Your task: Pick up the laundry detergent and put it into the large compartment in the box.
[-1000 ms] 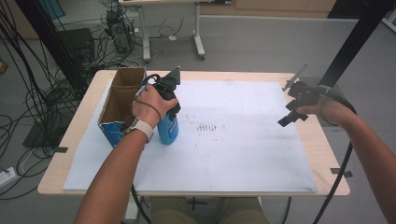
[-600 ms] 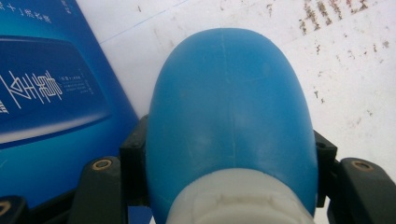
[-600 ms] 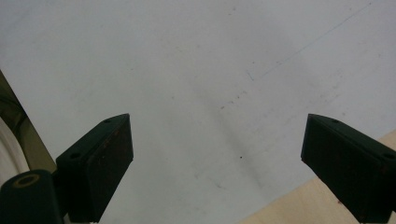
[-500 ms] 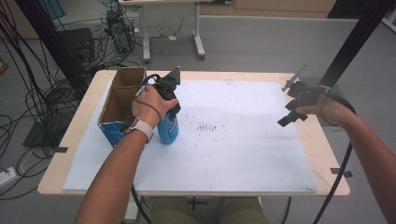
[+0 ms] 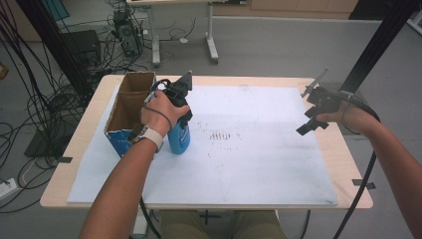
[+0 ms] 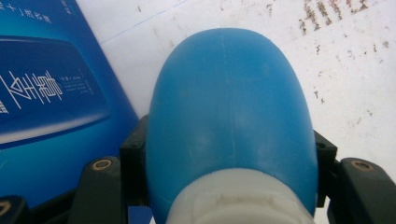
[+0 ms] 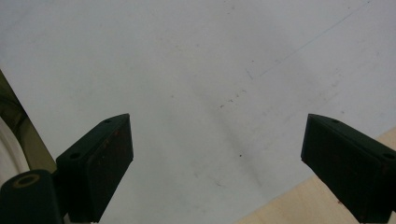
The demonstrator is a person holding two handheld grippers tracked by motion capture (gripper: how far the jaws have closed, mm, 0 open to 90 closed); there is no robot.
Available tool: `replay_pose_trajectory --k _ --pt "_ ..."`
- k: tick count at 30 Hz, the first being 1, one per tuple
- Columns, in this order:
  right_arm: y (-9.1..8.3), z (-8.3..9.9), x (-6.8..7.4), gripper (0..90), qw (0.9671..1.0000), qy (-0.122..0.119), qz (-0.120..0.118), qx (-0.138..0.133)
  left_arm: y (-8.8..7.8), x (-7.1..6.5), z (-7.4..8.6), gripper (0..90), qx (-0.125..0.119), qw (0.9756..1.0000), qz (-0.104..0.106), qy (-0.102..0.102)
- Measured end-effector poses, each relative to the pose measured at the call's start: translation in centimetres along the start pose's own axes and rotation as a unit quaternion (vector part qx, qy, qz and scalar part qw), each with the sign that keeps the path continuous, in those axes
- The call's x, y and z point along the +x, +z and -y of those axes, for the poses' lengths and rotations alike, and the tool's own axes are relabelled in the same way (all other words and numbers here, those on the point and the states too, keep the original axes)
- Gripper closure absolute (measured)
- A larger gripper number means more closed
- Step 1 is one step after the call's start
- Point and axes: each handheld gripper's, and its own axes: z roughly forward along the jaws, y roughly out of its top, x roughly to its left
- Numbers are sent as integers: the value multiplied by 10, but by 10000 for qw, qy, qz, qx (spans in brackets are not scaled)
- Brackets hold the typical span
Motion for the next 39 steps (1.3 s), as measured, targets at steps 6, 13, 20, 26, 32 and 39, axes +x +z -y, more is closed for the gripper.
replay_pose_trajectory --k 6,13,20,26,32,39 --pt "0 -1 0 92 10000 -15 -1 0 0 0 0 380 3 10000 0 3" --pt "0 -1 0 92 10000 -4 -8 -9 0 0 0 379 -3 10000 0 8" --pt "1 -1 1 92 10000 0 -10 -4 0 0 0 380 -9 10000 -4 4" --pt "0 0 1 92 10000 5 -10 -2 0 0 0 379 -3 10000 -6 15" --pt "2 0 0 92 10000 7 -20 4 0 0 0 379 -15 10000 -7 25" --pt "1 0 -1 91 10000 36 12 -4 0 0 0 379 -27 10000 1 18"
